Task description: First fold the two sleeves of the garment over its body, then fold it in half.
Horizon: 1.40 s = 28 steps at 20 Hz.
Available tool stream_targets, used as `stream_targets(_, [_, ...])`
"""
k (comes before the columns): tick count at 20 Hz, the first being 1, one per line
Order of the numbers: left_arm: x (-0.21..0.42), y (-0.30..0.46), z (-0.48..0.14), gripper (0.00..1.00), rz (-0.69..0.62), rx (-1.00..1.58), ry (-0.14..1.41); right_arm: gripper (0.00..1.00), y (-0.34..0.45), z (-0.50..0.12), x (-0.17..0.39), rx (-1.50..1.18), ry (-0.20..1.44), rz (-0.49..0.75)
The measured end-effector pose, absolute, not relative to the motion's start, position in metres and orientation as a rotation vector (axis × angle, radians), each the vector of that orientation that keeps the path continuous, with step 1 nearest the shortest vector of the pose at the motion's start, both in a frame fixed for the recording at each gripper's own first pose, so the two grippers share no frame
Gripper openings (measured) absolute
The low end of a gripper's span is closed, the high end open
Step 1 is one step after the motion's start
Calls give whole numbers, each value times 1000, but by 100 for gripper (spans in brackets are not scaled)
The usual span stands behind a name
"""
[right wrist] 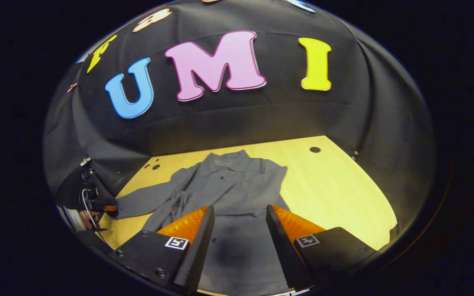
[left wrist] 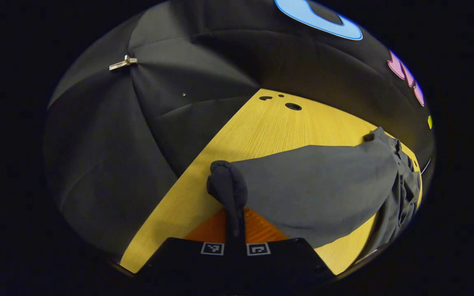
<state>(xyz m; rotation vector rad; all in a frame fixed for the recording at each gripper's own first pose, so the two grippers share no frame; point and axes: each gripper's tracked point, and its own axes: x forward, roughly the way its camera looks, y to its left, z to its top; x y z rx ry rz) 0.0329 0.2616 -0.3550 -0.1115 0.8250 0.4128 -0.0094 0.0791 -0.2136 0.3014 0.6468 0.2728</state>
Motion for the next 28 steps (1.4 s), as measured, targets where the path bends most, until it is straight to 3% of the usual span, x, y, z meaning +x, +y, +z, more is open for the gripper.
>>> stream_targets(5, [40, 231, -315, 6, 402, -144, 721, 79, 32, -224, -6, 312, 648, 219])
stream_targets(15, [98, 62, -197, 5, 110, -59, 513, 79, -10, -249, 12, 314, 662, 216])
stream_targets(28, [132, -165, -219, 5, -204, -24, 539, 79, -81, -283, 21, 365, 686, 147])
